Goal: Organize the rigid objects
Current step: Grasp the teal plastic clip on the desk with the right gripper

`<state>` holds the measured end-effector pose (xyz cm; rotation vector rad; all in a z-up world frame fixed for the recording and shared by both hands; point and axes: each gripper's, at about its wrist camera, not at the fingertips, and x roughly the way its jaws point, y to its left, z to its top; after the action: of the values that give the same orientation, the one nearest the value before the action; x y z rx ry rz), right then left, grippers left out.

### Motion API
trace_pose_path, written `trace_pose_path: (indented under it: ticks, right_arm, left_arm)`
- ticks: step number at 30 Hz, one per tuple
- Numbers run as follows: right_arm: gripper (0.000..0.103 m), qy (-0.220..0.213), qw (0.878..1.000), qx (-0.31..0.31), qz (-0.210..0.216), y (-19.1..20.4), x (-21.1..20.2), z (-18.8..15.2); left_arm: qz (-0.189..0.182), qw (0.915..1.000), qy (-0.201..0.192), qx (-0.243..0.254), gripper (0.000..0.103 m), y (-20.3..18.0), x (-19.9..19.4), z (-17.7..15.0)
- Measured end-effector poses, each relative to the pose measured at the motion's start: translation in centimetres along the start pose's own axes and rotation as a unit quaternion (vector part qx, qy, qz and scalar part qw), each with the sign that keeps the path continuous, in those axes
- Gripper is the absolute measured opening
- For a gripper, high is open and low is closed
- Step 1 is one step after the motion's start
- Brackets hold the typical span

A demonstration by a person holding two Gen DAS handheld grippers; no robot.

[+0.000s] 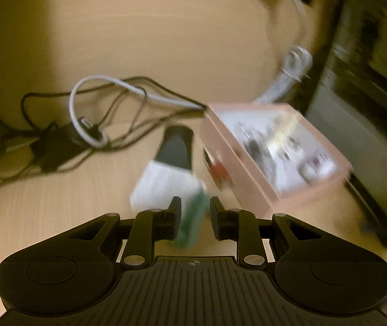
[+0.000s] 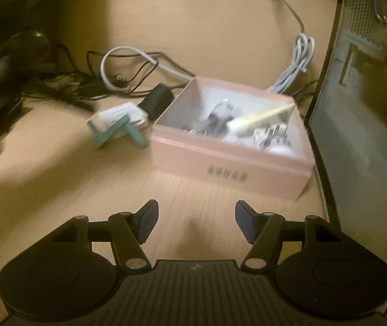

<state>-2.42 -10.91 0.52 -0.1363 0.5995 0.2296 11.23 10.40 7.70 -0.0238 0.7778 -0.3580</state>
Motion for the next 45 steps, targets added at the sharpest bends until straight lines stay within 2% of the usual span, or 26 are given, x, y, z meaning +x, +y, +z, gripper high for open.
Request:
trace_pose_path:
  ticks: [6,10,14,18,24,33,38,43,45]
  right_arm:
    - [0.063,0.024,0.999,0.023,0.006,0.5,-0.7,-2.2]
    - [0.063,0.03,0.999,0.027,-0.009,0.3,-0.8,-2.7]
    - [0.063,0.042,0.998,0.042,-0.025,-0.8,-0.5,-3.0]
    - [0.063,0.051,0.996,0.059,-0.032,-1.9,0.1,-3.1]
    - [0.063,0.052,0.997,0.043,-0.025,-1.5,1.4,-2.2]
    - [0.063,0.035,0.999,-0.011,0.036,2.1,2.4,-0.6]
    - [0.063,0.019,0.998,-0.029,0.058,4.1,3.0,0.2]
    - [0.064,0.012,0.994,-0.02,0.105,5.2,4.1,1.1]
    - [0.064,0.008,0.994,-0.025,0.106,5.8,5.0,1.5]
  left_arm:
    - [0.007,0.9987,0.015,-0.048,0.027,1.3,6.5,6.3]
    - [0.017,0.9963,0.008,-0.084,0.027,1.9,10.6,9.6]
    - [0.021,0.9958,0.038,-0.08,0.027,2.1,14.1,10.4]
    - [0.007,0.9964,0.061,-0.057,0.029,1.9,15.2,8.9]
    - [-0.045,0.9954,0.072,-0.043,0.03,1.4,12.3,5.6]
    - [-0.087,0.991,0.073,-0.071,0.031,0.6,5.1,-1.9]
    - [-0.086,0.9901,0.077,-0.079,0.031,1.2,1.2,-4.4]
    - [-0.048,0.9877,0.015,-0.148,0.031,4.2,-4.4,-5.8]
    - [-0.025,0.9861,-0.005,-0.164,0.031,5.1,-6.3,-5.9]
